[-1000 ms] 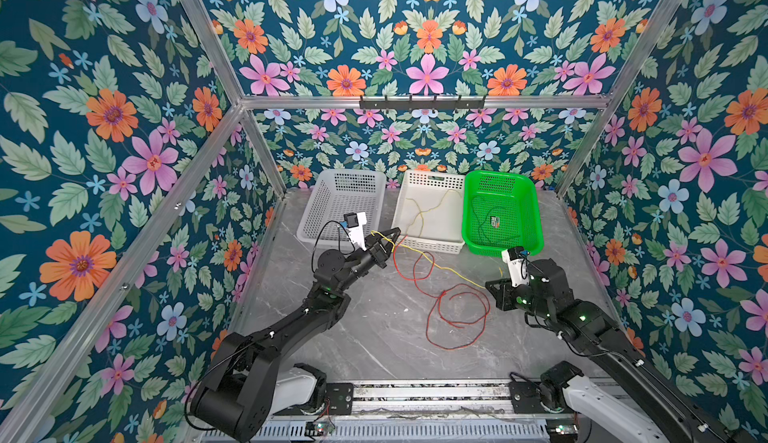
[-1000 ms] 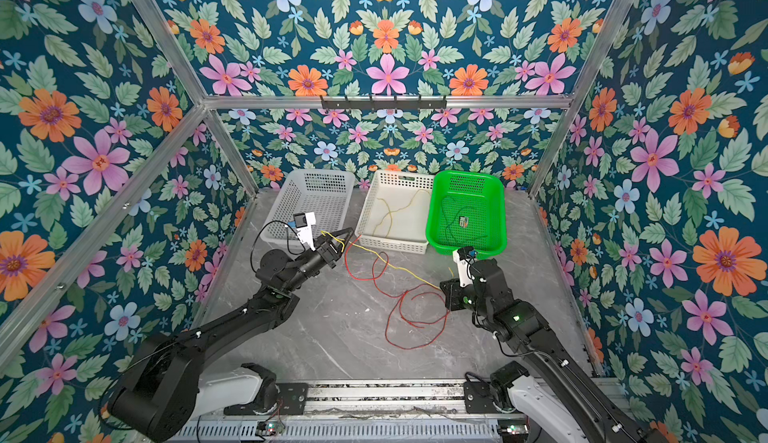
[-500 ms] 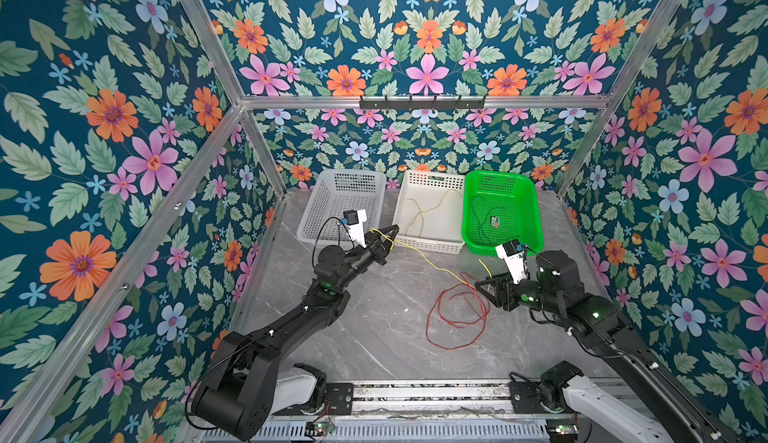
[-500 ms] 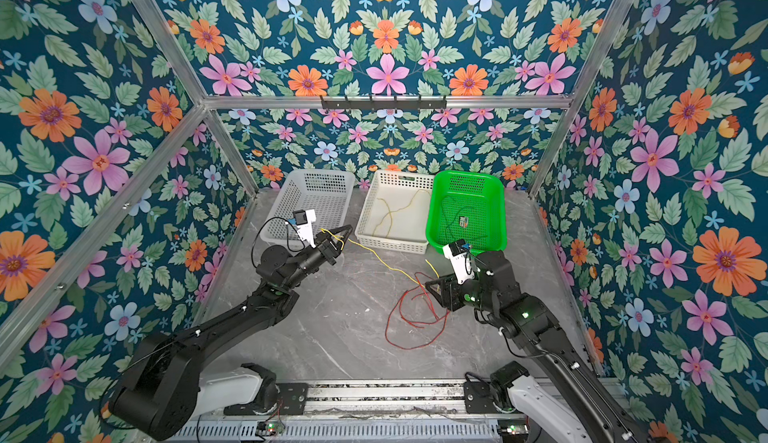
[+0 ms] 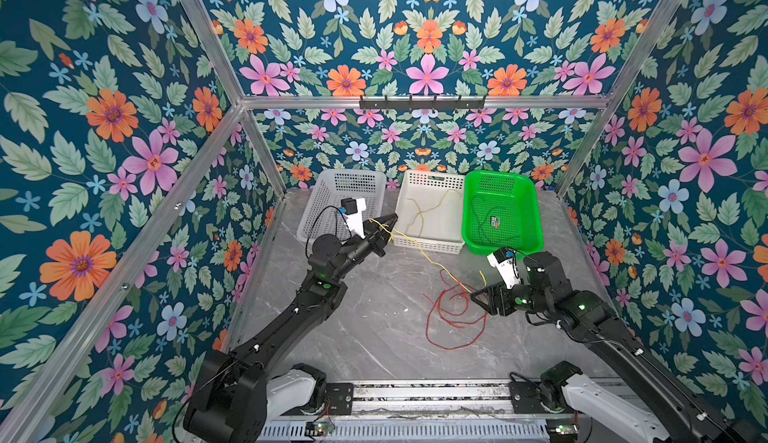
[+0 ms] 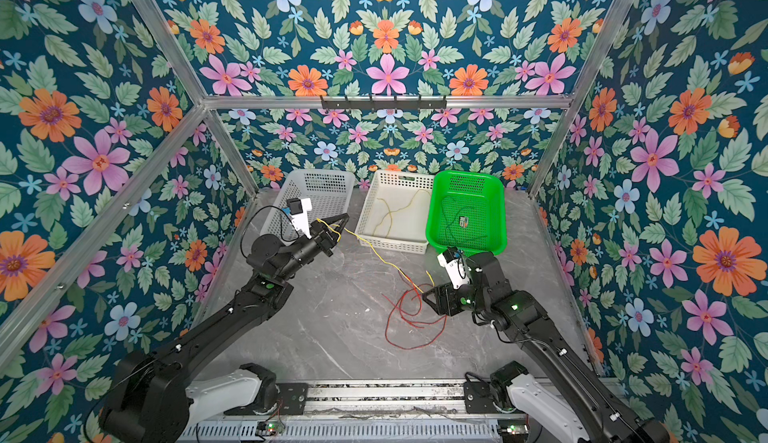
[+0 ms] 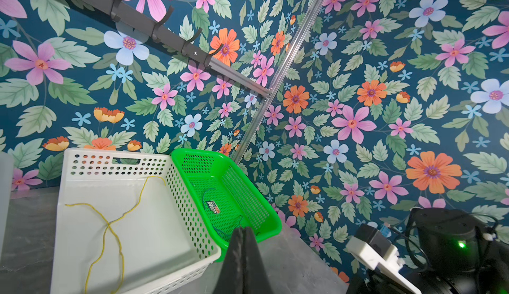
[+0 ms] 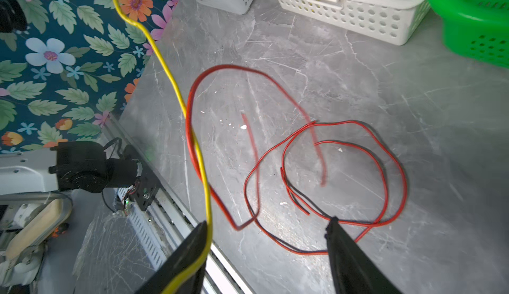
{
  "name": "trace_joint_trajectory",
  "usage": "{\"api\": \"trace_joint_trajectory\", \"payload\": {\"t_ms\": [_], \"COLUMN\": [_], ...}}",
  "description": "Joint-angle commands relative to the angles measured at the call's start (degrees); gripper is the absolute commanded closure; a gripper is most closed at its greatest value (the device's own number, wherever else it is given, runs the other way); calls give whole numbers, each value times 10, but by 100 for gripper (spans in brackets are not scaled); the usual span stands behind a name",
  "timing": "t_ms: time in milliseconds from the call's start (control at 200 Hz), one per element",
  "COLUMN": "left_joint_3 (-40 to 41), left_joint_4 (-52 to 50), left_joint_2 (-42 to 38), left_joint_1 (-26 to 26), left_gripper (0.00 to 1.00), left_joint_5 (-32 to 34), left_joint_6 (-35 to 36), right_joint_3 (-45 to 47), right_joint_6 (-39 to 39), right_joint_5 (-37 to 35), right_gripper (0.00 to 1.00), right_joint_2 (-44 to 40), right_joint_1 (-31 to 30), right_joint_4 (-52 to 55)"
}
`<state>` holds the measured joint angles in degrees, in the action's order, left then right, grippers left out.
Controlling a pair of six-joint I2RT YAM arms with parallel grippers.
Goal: Untangle and sort cables by color
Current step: Untie the cable from multiple cables.
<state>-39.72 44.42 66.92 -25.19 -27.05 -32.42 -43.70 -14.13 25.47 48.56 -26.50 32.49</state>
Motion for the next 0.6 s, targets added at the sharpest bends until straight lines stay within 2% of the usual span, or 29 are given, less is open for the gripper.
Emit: {"api": "trace_joint_trajectory", "payload": {"t_ms": [0, 190, 595], "left_joint_3": [-10, -5, -15], "left_joint_4": [-26, -23, 4], "left_joint_2": [1, 3, 13], "left_joint_1": [1, 1, 1], "left_gripper": [100, 100, 100], "left_joint_5": [-3, -3, -17], "left_joint_6": [28, 27, 5], "right_joint_3": [14, 30, 55], "right_joint_6": [-30, -56, -70], "right_joint_5": [53, 96, 87], "right_gripper": [31, 30, 30], "right_joint_2": [-15, -20, 39], "right_joint_1": [0, 0, -18], "right_joint_4": [-65, -123, -202]}}
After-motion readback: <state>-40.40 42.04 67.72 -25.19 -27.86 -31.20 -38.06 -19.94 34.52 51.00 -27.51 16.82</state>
